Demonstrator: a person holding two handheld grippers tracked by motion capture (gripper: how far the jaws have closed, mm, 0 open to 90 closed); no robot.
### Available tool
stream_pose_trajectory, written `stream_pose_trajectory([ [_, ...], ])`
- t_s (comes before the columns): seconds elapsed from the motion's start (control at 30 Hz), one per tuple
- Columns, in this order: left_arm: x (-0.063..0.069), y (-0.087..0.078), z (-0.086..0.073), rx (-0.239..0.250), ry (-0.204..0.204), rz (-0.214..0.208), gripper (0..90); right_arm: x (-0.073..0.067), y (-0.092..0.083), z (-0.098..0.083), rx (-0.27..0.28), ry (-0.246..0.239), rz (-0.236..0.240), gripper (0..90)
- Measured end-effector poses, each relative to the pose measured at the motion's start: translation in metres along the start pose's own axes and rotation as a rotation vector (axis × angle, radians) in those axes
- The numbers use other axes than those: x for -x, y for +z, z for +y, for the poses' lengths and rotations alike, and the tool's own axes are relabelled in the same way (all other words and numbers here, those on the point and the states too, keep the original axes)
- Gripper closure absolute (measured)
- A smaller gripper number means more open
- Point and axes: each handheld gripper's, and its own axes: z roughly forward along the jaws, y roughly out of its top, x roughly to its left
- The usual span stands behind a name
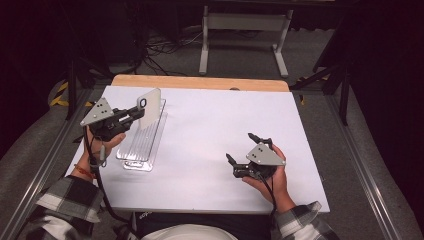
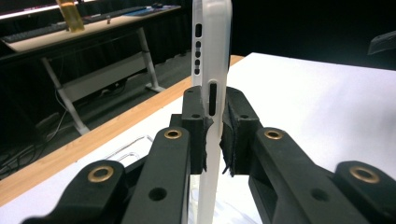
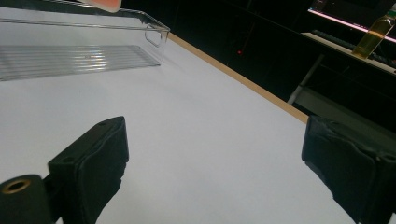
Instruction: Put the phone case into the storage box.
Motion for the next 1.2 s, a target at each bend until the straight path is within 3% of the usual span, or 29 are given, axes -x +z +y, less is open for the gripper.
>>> stream_pose_trajectory([
  [0.23, -0.009, 0.01, -0.006, -0.026, -0.006, -0.008, 80.8, 0.0, 0.001, 0.0, -0.003, 0.001, 0.002, 7.9],
  [0.33, -0.017, 0.015, -0.01, -0.036, -0.01, -0.031, 80.8, 0.0, 0.001, 0.0, -0.005, 0.0, 0.0, 7.9],
  [0.53, -0.031, 0.03, -0.018, -0.078, -0.015, -0.044, 80.9, 0.0, 0.002, 0.0, -0.006, 0.001, -0.001, 8.0],
  [0.8, -0.046, 0.044, -0.024, -0.096, -0.031, -0.065, 80.9, 0.0, 0.003, -0.001, -0.012, 0.007, -0.001, 8.2],
  [0.93, -0.05, 0.05, -0.026, -0.111, -0.01, -0.071, 80.8, 0.0, 0.004, -0.001, -0.018, 0.008, 0.001, 8.3],
  [1.2, -0.065, 0.061, -0.03, -0.107, -0.05, -0.044, 80.7, -0.001, 0.006, -0.002, -0.025, 0.004, 0.004, 8.3],
])
